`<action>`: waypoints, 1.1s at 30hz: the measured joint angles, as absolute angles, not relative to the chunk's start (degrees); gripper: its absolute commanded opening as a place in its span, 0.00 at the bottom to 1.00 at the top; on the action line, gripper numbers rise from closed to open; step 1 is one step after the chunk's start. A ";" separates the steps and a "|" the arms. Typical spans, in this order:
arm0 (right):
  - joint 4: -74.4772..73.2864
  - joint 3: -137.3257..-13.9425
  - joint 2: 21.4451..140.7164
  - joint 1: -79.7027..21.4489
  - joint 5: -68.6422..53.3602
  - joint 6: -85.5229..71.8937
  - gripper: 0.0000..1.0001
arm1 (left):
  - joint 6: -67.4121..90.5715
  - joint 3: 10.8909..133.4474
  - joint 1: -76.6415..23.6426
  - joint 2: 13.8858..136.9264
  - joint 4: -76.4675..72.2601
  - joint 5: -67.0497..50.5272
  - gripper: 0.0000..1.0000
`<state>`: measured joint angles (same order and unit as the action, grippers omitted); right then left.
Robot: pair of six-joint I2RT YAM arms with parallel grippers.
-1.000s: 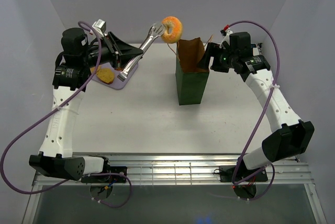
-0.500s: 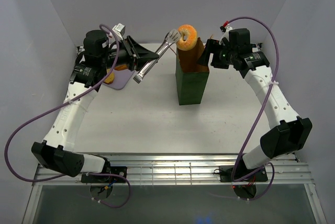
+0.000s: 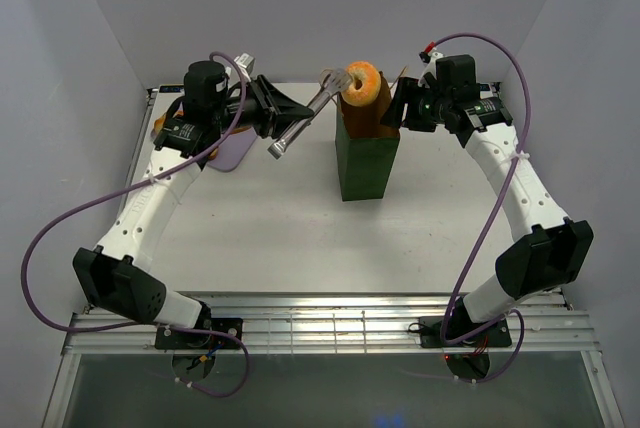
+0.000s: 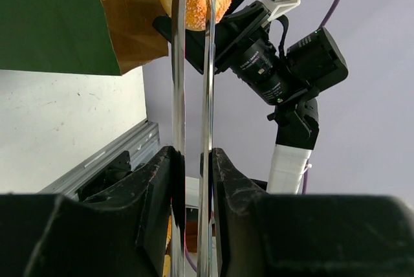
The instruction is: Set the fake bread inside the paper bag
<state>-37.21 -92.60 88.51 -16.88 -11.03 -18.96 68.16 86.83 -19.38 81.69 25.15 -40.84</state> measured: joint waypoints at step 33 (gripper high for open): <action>-37.26 -93.36 89.27 -16.88 -11.99 -18.85 0.69 | 65.80 84.77 -20.40 84.03 24.10 -39.86 0.51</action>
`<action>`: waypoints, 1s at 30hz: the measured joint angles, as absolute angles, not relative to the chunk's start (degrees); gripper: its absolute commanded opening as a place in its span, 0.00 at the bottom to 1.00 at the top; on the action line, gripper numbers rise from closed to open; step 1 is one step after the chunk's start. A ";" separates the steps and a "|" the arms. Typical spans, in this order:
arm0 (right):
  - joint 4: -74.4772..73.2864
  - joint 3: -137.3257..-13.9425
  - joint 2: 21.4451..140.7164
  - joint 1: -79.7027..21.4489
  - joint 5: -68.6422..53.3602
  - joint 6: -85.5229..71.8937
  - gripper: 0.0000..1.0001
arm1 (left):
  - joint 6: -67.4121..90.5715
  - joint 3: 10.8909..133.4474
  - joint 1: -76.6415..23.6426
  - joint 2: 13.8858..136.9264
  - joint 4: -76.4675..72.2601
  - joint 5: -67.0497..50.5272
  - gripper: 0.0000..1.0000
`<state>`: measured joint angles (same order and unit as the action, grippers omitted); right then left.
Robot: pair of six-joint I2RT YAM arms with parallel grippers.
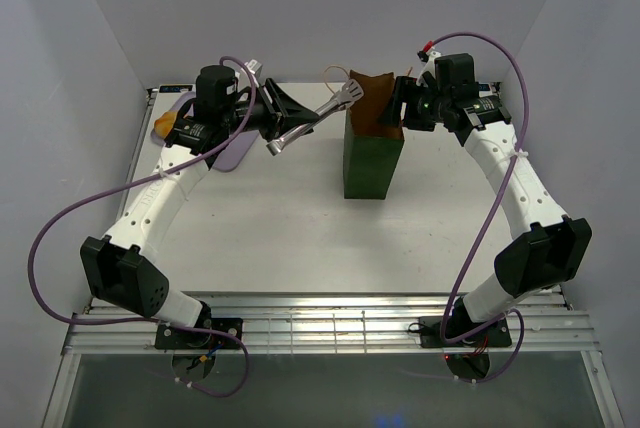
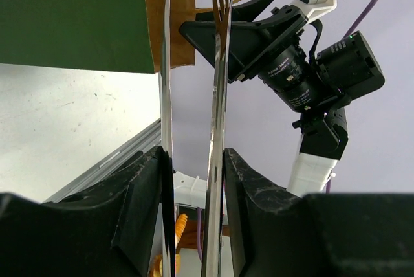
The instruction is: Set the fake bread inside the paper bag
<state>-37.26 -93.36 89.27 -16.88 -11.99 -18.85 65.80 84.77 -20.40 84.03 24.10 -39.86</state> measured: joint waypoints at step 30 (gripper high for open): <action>-37.21 -93.21 89.30 -16.88 -12.67 -18.98 0.68 | 58.17 103.09 -0.95 79.09 30.94 -31.81 0.50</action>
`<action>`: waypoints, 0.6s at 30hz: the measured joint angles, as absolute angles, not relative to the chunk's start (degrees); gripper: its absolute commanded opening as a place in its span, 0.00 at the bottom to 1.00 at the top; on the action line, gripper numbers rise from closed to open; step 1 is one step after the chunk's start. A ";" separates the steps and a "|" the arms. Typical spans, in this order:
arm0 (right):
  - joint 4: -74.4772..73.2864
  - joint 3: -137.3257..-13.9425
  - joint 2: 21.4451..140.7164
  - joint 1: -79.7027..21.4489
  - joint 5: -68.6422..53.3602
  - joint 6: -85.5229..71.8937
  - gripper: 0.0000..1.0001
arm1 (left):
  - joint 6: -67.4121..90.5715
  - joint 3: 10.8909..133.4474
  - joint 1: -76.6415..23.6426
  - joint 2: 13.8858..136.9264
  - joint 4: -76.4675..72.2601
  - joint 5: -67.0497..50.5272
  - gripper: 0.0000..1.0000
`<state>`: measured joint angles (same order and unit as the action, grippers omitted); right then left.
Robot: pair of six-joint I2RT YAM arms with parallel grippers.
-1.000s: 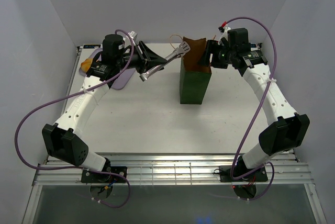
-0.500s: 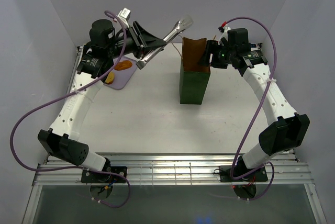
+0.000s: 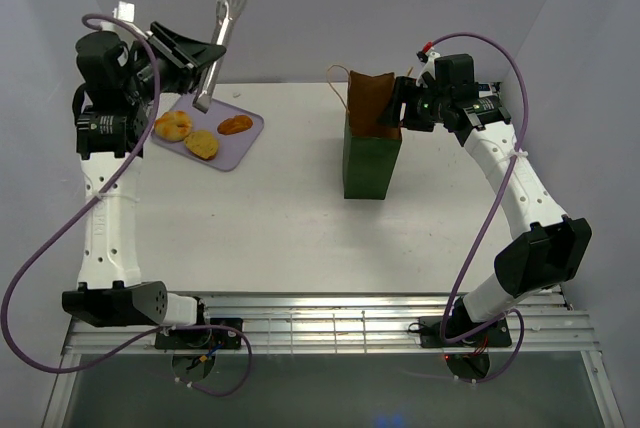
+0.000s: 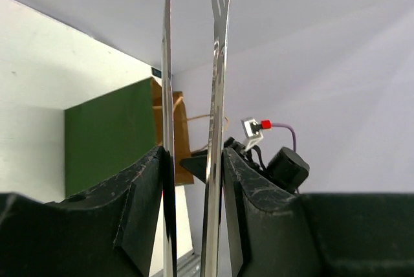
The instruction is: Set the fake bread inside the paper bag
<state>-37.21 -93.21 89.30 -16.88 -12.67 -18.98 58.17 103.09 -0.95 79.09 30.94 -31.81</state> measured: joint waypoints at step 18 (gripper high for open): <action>-35.97 -91.81 89.23 -16.88 -15.68 -19.79 0.68 | 49.25 83.18 19.16 79.02 37.63 -28.47 0.50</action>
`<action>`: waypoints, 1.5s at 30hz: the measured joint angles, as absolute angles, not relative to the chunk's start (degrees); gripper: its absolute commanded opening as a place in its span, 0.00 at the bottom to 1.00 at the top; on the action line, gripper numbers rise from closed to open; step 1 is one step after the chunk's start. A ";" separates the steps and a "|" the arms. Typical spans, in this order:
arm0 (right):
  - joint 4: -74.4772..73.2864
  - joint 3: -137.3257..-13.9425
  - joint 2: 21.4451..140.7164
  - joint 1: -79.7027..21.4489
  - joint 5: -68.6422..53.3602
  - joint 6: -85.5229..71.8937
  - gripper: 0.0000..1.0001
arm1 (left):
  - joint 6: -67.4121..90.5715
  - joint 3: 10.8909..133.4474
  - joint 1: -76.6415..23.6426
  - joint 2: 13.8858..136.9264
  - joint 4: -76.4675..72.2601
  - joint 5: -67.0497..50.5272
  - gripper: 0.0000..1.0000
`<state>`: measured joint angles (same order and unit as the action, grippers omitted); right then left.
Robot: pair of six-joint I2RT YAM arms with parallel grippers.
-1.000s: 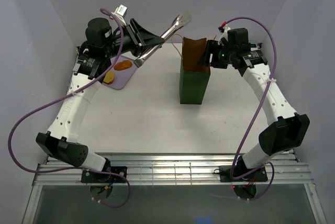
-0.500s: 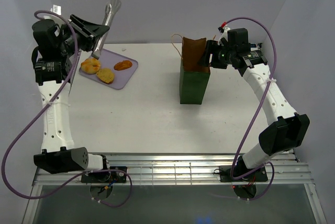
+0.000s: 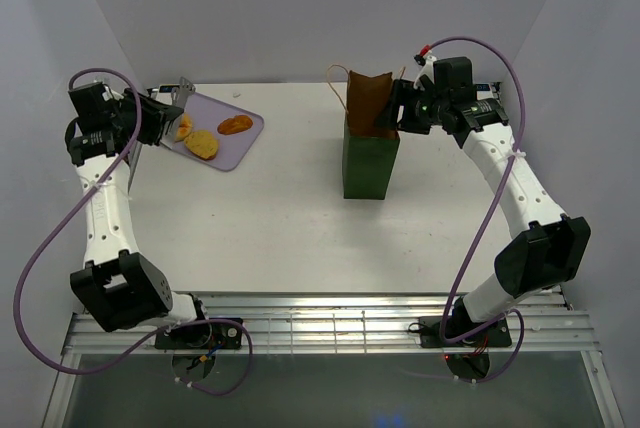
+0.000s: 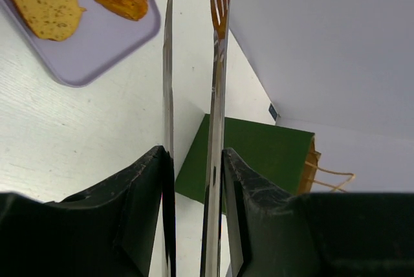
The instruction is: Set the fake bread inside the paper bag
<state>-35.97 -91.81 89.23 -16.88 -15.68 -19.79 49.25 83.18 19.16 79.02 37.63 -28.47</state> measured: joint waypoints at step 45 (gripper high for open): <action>-34.04 -88.33 89.19 -16.88 -19.27 -21.21 0.69 | 56.86 75.48 32.42 102.96 22.98 -35.68 0.57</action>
<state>-34.04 -88.33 89.19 -16.88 -19.27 -21.21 56.86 75.48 32.42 102.96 22.98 -35.68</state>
